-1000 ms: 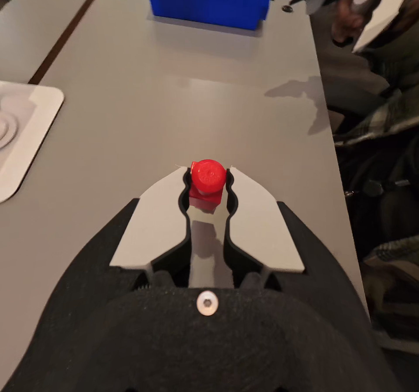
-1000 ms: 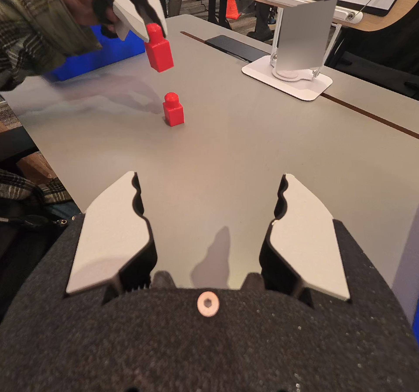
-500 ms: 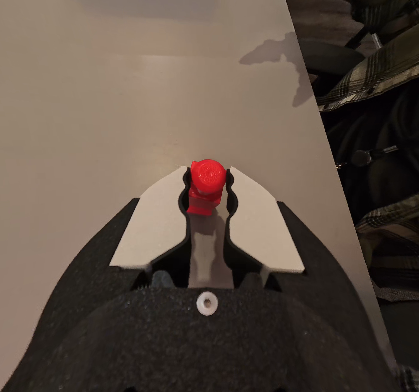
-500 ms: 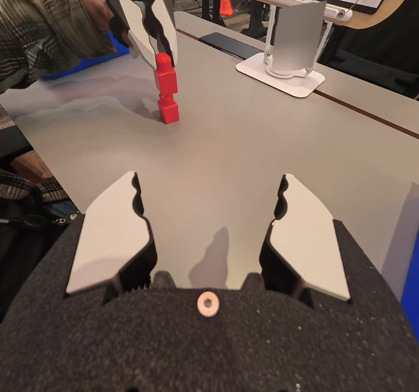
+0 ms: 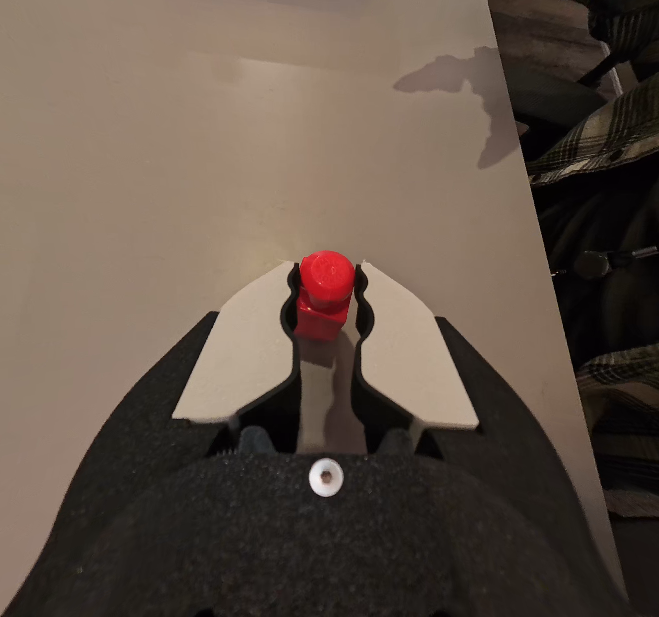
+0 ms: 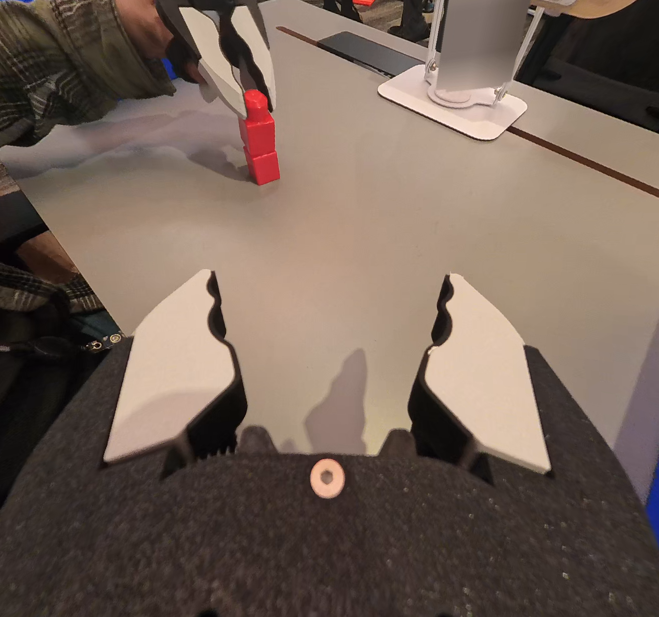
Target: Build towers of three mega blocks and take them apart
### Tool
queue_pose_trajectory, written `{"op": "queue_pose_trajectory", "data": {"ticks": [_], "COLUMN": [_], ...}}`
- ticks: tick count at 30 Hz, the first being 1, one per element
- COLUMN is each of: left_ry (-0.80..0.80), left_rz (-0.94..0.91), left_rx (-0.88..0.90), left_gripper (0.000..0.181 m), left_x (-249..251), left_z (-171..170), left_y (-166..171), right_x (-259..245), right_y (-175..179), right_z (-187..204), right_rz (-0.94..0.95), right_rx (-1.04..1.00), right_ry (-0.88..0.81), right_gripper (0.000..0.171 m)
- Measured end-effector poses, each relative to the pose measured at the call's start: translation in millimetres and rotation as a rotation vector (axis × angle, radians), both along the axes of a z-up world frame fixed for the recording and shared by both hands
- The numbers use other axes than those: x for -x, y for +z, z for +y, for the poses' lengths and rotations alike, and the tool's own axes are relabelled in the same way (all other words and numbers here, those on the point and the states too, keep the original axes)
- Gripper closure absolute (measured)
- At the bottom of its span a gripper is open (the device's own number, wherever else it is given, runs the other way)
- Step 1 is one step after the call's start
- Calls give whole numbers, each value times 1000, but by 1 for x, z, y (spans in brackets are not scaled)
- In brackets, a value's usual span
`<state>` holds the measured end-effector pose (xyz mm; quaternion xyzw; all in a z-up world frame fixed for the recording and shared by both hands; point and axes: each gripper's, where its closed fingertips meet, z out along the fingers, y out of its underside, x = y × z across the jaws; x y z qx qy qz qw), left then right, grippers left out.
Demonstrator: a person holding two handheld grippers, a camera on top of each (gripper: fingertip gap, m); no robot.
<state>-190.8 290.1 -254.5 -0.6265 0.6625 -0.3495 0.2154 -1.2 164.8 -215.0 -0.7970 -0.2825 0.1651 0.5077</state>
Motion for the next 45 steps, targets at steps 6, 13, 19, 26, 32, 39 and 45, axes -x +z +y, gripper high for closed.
{"op": "queue_pose_trajectory", "data": {"ticks": [6,13,19,26,32,39,45], "left_ry": [63,109,170,193,200,194,232], "left_rz": [-66,-131,-270,-331,-266,-301,-286], "left_rx": [20,22,11,39,45,75,-20], "left_gripper": [152,152,152,152,152,151,152], "left_x": [-3,-6,-6,1,4,5,4], "left_z": [0,0,1,3,3,2,3], "left_y": [-2,-2,0,0,-3,-3,-2], "right_x": [2,5,4,1,8,7,4], "right_y": [0,-5,-7,-3,-5,-6,-1], "right_z": [0,2,4,6,7,5,4], "right_rz": [1,3,5,-5,-2,-10,-8], "right_rx": [-4,4,14,9,13,13,2], "right_ry": [2,13,14,10,26,23,15], "right_gripper": [57,57,57,57,57,57,57]}}
